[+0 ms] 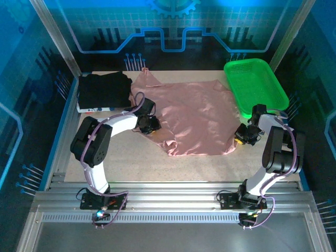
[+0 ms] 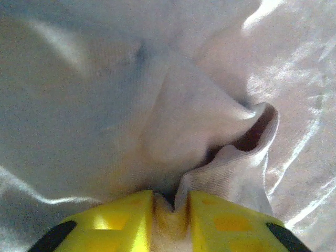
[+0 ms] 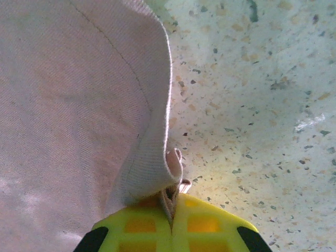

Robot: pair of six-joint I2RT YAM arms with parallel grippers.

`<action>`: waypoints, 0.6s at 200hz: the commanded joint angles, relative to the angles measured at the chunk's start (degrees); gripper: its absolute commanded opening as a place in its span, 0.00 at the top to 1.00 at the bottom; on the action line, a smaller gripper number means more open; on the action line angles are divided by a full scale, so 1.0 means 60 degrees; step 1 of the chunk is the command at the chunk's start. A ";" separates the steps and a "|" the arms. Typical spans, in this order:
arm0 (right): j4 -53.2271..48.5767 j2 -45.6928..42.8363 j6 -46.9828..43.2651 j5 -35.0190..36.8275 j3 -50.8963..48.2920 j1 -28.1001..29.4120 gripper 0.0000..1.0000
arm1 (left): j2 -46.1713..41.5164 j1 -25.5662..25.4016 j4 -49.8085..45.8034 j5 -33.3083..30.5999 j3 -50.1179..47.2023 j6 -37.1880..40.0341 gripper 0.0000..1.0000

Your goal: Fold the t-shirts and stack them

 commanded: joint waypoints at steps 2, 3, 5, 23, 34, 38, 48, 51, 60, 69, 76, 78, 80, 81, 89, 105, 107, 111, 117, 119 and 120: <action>-0.0267 -0.0200 -0.0097 -0.0069 0.0092 0.0143 1.00 | -0.0184 -0.0027 -0.0565 -0.0096 0.0052 0.0394 0.84; -0.0274 -0.0207 -0.0097 -0.0070 0.0088 0.0143 1.00 | -0.0194 -0.0025 -0.0566 -0.0101 0.0052 0.0403 0.85; -0.0276 -0.0201 -0.0097 -0.0071 0.0095 0.0143 1.00 | -0.0209 -0.0023 -0.0567 -0.0105 0.0052 0.0417 0.86; -0.0267 -0.0200 -0.0057 -0.0098 0.0127 0.0144 1.00 | -0.0272 -0.0036 -0.0646 -0.0106 0.0102 0.0564 0.97; -0.0272 -0.0200 -0.0004 -0.0137 0.0158 0.0145 1.00 | -0.0352 -0.0037 -0.0715 -0.0097 0.0150 0.0638 1.00; -0.0267 -0.0201 0.0016 -0.0155 0.0179 0.0147 1.00 | -0.0400 -0.0037 -0.0762 -0.0130 0.0167 0.0663 1.00; -0.0280 -0.0239 0.0046 -0.0201 0.0214 0.0154 1.00 | -0.0658 -0.0032 -0.0861 -0.0213 0.0172 0.0687 1.00; -0.0291 -0.0254 0.0049 -0.0223 0.0241 0.0159 1.00 | -0.0765 -0.0025 -0.0898 -0.0253 0.0169 0.0697 1.00; -0.0323 -0.0347 0.0048 -0.0218 0.0304 0.0146 1.00 | -0.1150 -0.0029 -0.1063 -0.0355 0.0194 0.0710 1.00; -0.0340 -0.0510 0.0047 -0.0233 0.0366 0.0143 1.00 | -0.1565 -0.0027 -0.1299 -0.0454 0.0225 0.0694 1.00; -0.0348 -0.0630 0.0040 -0.0268 0.0417 0.0136 1.00 | -0.1914 -0.0026 -0.1487 -0.0497 0.0242 0.0669 1.00; -0.0353 -0.0666 0.0036 -0.0281 0.0430 0.0138 1.00 | -0.1972 -0.0034 -0.1529 -0.0508 0.0242 0.0656 1.00; -0.0354 -0.0693 0.0035 -0.0299 0.0456 0.0131 1.00 | -0.2104 -0.0036 -0.1580 -0.0514 0.0246 0.0656 1.00; -0.0355 -0.0710 0.0035 -0.0302 0.0467 0.0130 1.00 | -0.2158 -0.0029 -0.1601 -0.0515 0.0244 0.0644 1.00; -0.0394 -0.0815 0.0035 -0.0394 0.0584 0.0129 1.00 | -0.2604 -0.0032 -0.1805 -0.0553 0.0242 0.0612 1.00; -0.0567 -0.0938 -0.0020 -0.0613 0.0891 0.0114 1.00 | -0.3515 -0.0010 -0.2198 -0.0640 0.0166 0.0490 1.00; -0.0595 -0.0944 -0.0030 -0.0631 0.0930 0.0114 1.00 | -0.3632 -0.0008 -0.2234 -0.0646 0.0135 0.0468 1.00; -0.0648 -0.0971 -0.0032 -0.0674 0.1003 0.0114 1.00 | -0.3872 0.0026 -0.2308 -0.0647 0.0081 0.0417 1.00; -0.0710 -0.1022 -0.0038 -0.0720 0.1119 0.0116 1.00 | -0.4224 0.0068 -0.2391 -0.0648 -0.0045 0.0304 1.00; -0.0729 -0.1039 -0.0035 -0.0739 0.1152 0.0114 1.00 | -0.4348 0.0085 -0.2425 -0.0648 -0.0090 0.0271 1.00; -0.0740 -0.1051 -0.0044 -0.0749 0.1167 0.0114 1.00 | -0.4408 0.0090 -0.2441 -0.0648 -0.0114 0.0254 1.00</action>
